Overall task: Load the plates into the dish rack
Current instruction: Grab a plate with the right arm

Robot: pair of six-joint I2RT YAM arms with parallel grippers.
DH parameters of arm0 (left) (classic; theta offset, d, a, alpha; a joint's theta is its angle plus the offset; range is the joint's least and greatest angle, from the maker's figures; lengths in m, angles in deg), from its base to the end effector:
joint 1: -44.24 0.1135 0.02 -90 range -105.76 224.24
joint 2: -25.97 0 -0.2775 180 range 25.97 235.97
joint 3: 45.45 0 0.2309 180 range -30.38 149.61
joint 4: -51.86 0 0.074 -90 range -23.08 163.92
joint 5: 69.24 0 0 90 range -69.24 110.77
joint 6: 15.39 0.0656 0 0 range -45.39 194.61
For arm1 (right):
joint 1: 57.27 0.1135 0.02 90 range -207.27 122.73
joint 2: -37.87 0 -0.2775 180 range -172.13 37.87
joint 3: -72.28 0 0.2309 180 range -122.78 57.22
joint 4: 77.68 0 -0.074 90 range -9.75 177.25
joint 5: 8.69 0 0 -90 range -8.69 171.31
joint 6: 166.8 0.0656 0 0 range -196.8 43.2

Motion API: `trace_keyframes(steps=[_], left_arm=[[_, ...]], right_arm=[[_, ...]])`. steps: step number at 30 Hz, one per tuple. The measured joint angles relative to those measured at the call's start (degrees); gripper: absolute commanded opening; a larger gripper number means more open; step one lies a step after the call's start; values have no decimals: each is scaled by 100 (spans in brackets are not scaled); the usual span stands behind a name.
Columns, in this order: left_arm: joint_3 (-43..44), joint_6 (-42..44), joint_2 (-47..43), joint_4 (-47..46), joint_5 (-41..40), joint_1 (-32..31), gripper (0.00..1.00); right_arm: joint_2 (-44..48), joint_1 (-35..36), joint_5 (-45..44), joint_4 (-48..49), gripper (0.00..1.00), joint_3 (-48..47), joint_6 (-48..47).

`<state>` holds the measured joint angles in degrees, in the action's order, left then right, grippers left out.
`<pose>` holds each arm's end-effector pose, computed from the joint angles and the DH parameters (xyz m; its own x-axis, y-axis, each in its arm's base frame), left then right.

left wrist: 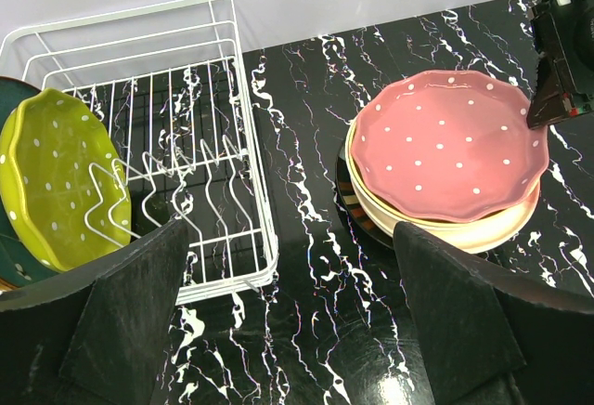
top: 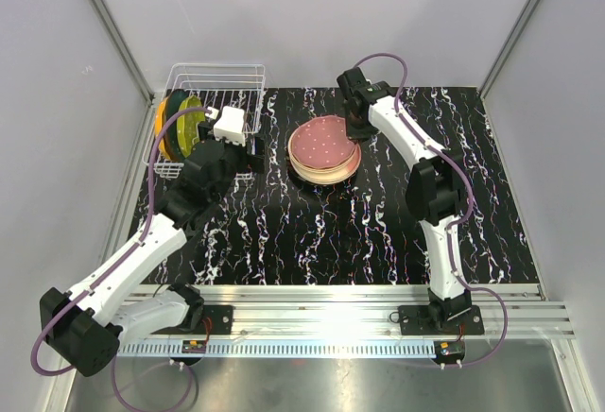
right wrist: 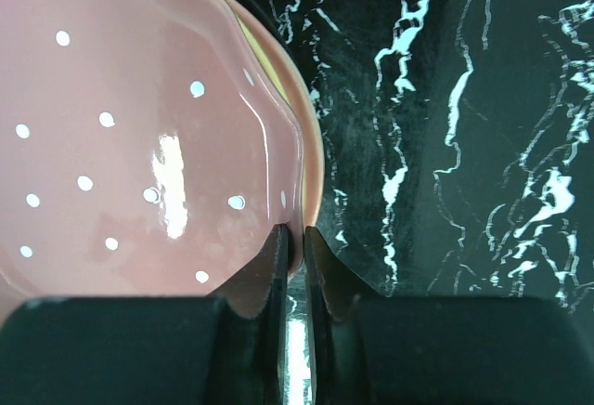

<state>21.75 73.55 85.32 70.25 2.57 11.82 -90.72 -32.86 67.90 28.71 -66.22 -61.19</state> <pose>0.2147 -0.1121 0.3588 -0.1590 0.0802 -0.9840 0.2474 0.9681 0.0389 0.4448 0.1852 0.2466 -0.8692 -0.1070 -0.4827 -0.0774 0.9937 -0.0810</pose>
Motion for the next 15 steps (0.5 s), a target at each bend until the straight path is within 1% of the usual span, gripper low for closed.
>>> trace_keyframes(steps=[8,15], left_arm=[[0,-2,0,0,0,0,95],[0,-11,7,0,4,0,95]], right_arm=[[-7,87,-273,-177,0,-223,-278],[-4,109,-236,-225,0,-236,-269]])
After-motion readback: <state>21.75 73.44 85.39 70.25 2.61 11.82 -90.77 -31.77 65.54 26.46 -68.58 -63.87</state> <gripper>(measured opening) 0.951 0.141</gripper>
